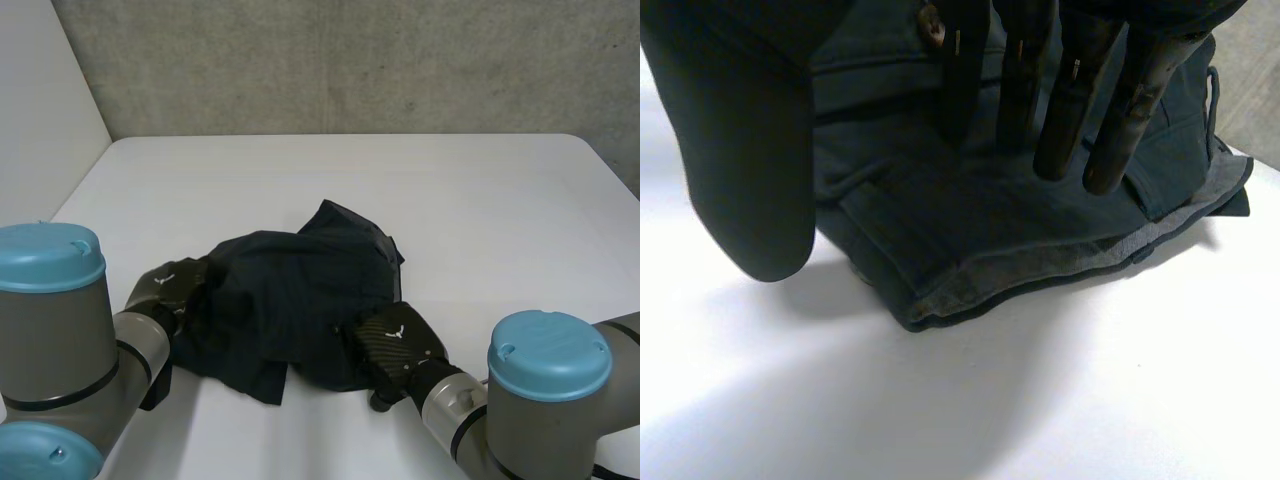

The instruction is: Fold the shorts.

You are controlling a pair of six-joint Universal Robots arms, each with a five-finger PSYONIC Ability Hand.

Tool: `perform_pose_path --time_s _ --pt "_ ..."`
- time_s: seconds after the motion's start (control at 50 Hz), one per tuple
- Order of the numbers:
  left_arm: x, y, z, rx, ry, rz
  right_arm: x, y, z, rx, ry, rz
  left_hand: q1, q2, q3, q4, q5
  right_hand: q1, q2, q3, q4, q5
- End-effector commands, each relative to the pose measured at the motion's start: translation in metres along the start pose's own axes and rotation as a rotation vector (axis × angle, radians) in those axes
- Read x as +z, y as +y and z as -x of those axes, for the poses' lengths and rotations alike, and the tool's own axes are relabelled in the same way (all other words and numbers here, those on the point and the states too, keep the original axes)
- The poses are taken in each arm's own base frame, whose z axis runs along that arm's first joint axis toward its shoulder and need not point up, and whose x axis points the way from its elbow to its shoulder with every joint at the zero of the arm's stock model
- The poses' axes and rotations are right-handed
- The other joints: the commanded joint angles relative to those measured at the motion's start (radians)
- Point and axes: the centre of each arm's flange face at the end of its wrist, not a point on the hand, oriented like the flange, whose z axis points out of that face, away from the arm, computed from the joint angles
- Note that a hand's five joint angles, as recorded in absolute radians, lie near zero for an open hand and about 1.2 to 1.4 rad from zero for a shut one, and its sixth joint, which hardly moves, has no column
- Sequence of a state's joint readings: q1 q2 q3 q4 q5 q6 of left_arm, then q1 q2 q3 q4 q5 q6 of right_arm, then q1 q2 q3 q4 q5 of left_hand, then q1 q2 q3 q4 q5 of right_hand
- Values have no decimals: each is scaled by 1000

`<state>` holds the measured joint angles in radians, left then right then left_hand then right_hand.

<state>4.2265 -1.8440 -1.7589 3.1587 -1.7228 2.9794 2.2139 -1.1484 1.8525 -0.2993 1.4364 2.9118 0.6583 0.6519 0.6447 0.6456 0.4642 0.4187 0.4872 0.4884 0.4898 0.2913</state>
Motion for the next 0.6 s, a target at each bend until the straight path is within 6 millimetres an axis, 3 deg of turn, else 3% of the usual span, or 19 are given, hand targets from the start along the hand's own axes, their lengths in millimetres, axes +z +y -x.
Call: perform_pose_path --time_s 0.02,0.08,0.22,0.28,0.4,0.5,0.52,0.56,0.6 --pt "4 -2 0 15 -4 -18 12 1 -3 -16 23 -52 266 272 279 278 285 338 270 268 267 291" --pt "4 -1 0 46 -5 -15 15 -2 -5 -22 34 -78 330 337 344 343 350 362 293 292 291 315" --pt "3 -4 0 99 -4 -26 26 -4 -13 -24 77 -101 582 589 596 595 602 977 908 907 906 929" --pt "1 -8 1 118 -4 -39 29 -6 -25 -13 110 -96 735 741 748 747 754 978 909 908 906 930" --pt "-10 -33 -2 180 12 -123 28 -14 -57 20 181 -73 738 744 752 751 758 978 909 908 906 930" --pt "-20 -49 -7 244 56 -165 19 -31 -70 45 193 -62 738 744 752 751 758 978 909 908 906 930" --pt "-20 -49 -6 246 60 -167 17 -31 -69 50 180 -45 738 744 752 751 758 900 832 830 829 853" --pt "-19 -49 -5 248 58 -164 11 -24 -63 69 132 30 738 744 752 751 758 274 206 205 203 227" --pt "-17 -49 -1 242 48 -156 7 -20 -58 86 98 72 738 744 752 751 758 242 173 172 171 195"
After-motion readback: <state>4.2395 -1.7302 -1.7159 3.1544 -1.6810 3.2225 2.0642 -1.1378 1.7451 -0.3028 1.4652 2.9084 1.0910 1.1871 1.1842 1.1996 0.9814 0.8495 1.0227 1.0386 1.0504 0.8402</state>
